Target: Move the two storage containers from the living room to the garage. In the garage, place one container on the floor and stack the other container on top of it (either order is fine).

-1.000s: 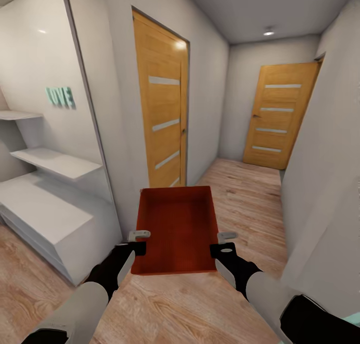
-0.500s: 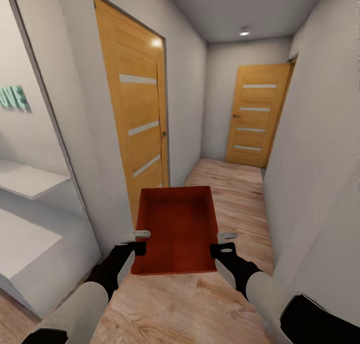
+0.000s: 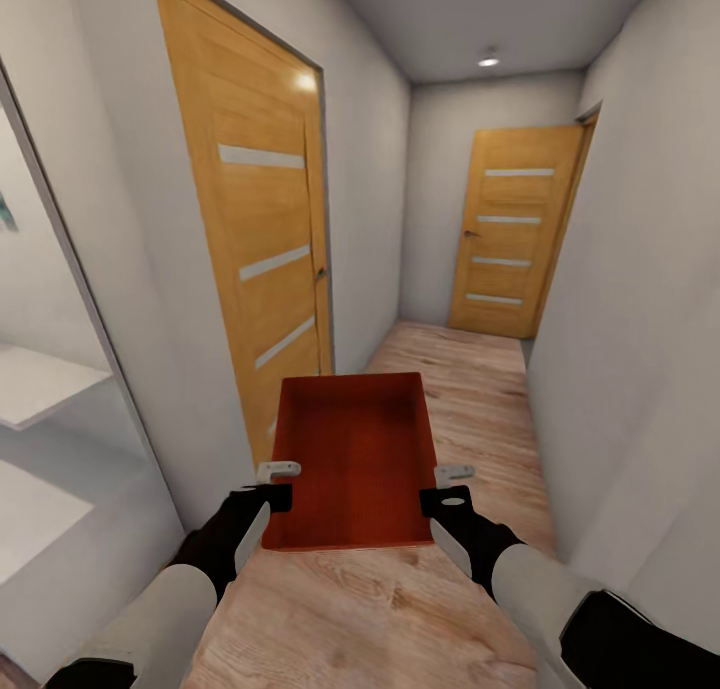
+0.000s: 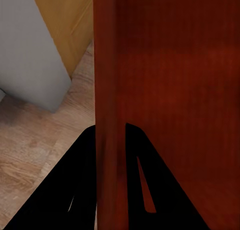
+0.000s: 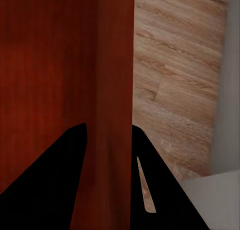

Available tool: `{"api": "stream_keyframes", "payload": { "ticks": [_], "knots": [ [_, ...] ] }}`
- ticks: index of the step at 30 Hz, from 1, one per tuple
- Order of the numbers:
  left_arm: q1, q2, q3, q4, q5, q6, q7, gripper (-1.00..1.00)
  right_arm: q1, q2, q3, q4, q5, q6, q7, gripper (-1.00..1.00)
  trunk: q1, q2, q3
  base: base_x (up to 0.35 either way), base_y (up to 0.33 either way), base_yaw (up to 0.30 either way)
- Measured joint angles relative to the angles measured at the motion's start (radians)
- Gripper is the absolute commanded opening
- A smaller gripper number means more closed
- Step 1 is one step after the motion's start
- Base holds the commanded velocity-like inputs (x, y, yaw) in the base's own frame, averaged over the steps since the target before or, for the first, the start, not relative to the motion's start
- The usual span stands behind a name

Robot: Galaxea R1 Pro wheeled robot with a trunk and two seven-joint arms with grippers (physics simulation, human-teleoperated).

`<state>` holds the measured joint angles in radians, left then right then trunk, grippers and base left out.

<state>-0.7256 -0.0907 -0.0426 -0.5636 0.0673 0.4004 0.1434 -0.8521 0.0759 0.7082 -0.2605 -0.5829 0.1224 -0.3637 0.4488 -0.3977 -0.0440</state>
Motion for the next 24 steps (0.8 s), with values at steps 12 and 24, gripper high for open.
{"api": "stream_keyframes", "payload": {
  "ticks": [12, 24],
  "knots": [
    [0.000, 0.000, 0.000, 0.000, 0.001, 0.000, 0.000, -1.00, 0.000, 0.001, 0.000, 0.000, 0.000, 0.001, -0.001, -1.00, 0.000, 0.000, 0.000, 0.322, 0.000, -0.047],
    [0.000, 0.000, 0.000, -0.005, -0.004, 0.001, 0.000, -1.00, 0.000, 0.001, -0.003, 0.000, 0.000, -0.005, -0.002, -1.00, 0.000, 0.000, 0.000, 0.322, 0.000, -0.225]
  ]
}}
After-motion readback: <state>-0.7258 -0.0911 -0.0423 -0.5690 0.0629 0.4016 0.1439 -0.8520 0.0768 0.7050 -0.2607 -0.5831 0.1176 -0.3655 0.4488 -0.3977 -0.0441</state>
